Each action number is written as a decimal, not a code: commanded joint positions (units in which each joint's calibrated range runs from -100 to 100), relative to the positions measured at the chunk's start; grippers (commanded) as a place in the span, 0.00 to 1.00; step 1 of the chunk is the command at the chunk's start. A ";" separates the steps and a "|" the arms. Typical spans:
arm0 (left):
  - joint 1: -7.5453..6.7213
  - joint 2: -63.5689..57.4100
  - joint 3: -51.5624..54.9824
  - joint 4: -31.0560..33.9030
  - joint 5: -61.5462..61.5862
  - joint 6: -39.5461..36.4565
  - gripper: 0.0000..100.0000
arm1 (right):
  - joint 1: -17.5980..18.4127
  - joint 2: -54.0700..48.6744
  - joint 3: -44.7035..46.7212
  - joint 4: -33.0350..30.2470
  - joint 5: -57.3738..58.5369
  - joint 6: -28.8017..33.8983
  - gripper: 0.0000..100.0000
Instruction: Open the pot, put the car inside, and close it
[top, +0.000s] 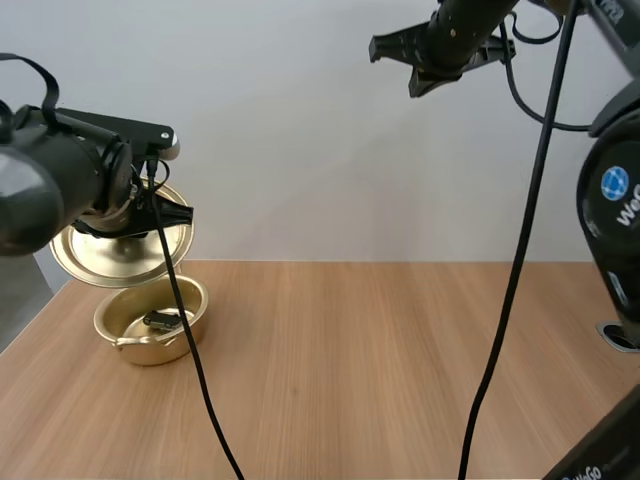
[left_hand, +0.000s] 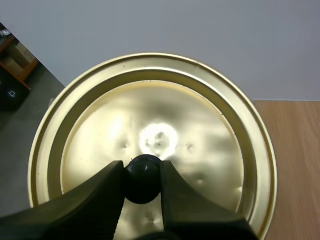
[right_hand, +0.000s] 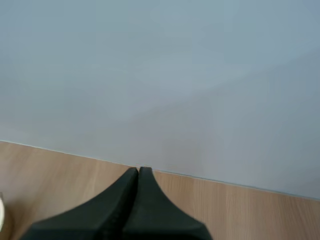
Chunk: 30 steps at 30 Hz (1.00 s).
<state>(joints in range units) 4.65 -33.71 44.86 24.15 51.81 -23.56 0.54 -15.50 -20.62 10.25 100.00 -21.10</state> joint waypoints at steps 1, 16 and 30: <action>0.01 6.42 0.04 0.07 0.12 -1.64 0.00 | 0.01 -4.72 0.04 3.73 0.00 -0.32 0.00; 0.01 16.61 0.04 -0.22 -2.45 -2.78 0.00 | 0.01 -16.12 0.04 0.36 0.00 -0.32 0.00; 0.01 24.98 0.04 -0.22 -2.29 -2.78 0.00 | 0.01 -16.37 0.04 0.59 0.00 -0.21 0.00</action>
<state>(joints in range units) 4.65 -9.14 44.86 23.99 49.34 -26.30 0.54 -31.62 -20.62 10.76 100.00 -21.33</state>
